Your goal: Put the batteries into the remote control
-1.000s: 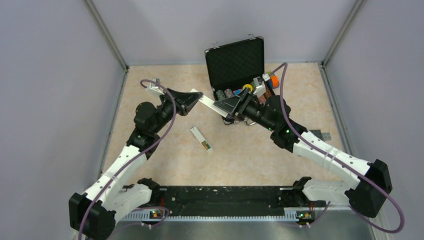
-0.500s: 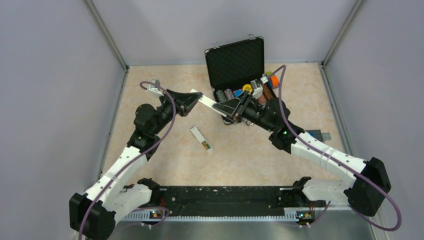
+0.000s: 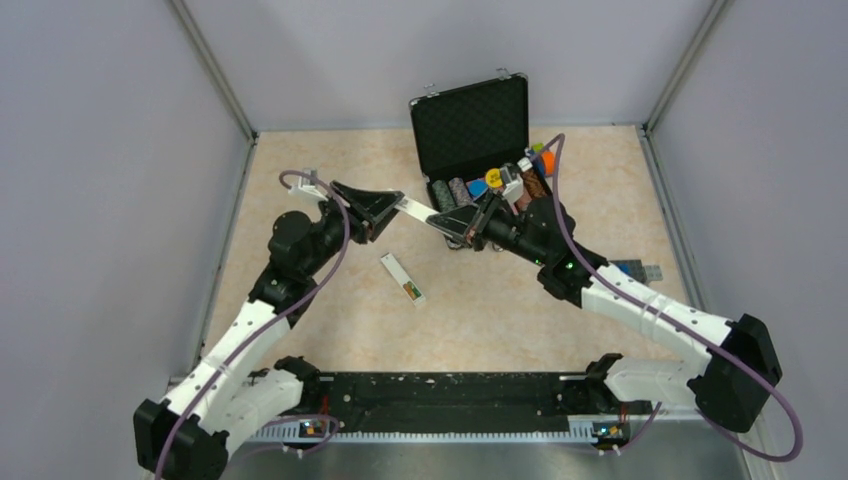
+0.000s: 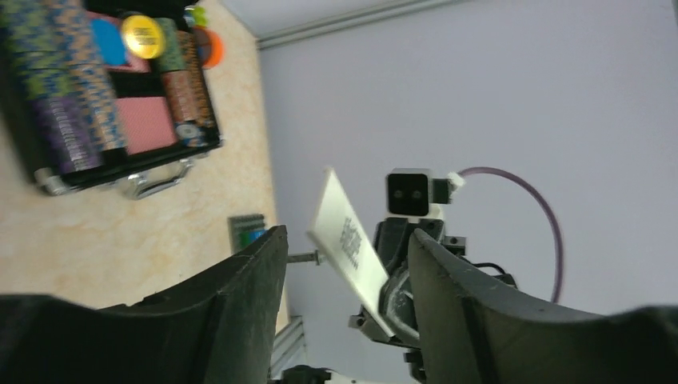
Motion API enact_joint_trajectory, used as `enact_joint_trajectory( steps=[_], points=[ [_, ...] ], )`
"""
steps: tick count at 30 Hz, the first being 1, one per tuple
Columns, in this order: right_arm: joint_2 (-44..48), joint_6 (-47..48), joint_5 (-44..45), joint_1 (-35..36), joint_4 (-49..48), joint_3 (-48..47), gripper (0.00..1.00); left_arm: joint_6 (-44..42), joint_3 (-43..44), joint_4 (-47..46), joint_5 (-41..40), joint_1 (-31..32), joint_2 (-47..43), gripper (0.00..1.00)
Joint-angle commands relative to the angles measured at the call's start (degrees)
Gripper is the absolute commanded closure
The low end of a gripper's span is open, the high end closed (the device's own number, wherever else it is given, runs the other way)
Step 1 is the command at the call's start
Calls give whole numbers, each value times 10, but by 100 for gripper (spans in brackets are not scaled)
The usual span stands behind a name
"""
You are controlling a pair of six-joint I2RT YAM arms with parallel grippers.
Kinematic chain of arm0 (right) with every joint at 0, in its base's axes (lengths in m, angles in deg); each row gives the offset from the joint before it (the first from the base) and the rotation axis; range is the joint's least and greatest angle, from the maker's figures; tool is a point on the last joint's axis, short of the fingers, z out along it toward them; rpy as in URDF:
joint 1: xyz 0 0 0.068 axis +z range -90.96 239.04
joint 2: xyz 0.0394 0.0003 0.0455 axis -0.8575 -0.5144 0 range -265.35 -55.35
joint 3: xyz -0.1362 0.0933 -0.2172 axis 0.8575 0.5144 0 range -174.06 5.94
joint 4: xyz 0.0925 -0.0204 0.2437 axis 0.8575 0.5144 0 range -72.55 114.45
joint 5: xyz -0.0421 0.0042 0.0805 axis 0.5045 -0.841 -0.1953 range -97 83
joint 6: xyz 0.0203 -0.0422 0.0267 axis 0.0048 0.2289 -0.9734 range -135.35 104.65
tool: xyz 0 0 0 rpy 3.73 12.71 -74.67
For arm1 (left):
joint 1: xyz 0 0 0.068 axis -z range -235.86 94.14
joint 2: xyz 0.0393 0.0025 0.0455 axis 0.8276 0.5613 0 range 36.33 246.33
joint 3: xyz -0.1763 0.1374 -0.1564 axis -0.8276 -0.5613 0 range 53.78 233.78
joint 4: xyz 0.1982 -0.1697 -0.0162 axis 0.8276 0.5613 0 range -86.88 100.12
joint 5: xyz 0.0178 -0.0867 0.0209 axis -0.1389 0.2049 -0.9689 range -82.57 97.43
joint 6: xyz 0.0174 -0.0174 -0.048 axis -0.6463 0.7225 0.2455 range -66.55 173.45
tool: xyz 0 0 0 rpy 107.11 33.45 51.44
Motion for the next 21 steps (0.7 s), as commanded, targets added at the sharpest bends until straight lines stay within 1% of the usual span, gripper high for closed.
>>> enact_joint_trajectory(
  steps=[1,4,5,7,10,11,12,13,15,17,19,21],
  points=[
    [44,60,41,-9,100,4,100,-130,26,252,-115,-6,-64,34],
    [64,104,62,-15,158,17,100,-198,40,389,-221,-17,-82,32],
    [63,124,60,-16,172,16,100,-215,41,414,-246,-23,-81,32],
    [42,180,36,-16,212,-1,100,-247,41,443,-287,-34,-69,32],
    [-22,242,-60,-14,224,-24,100,-285,39,435,-305,-59,-26,32],
    [-47,257,-90,-11,222,-33,100,-294,38,419,-292,-72,-3,38],
    [-74,276,-111,-7,233,-48,100,-302,36,396,-266,-87,23,46],
    [-99,305,-120,0,259,-69,100,-306,36,372,-239,-103,50,52],
    [-142,336,-130,19,290,-101,100,-315,45,322,-196,-121,121,60],
    [-176,347,-143,32,300,-109,100,-325,66,300,-150,-129,188,65],
    [-206,364,-150,42,307,-110,100,-343,106,315,-106,-130,252,69],
    [-230,383,-163,48,300,-102,100,-350,122,306,-71,-129,302,75]
  ],
)
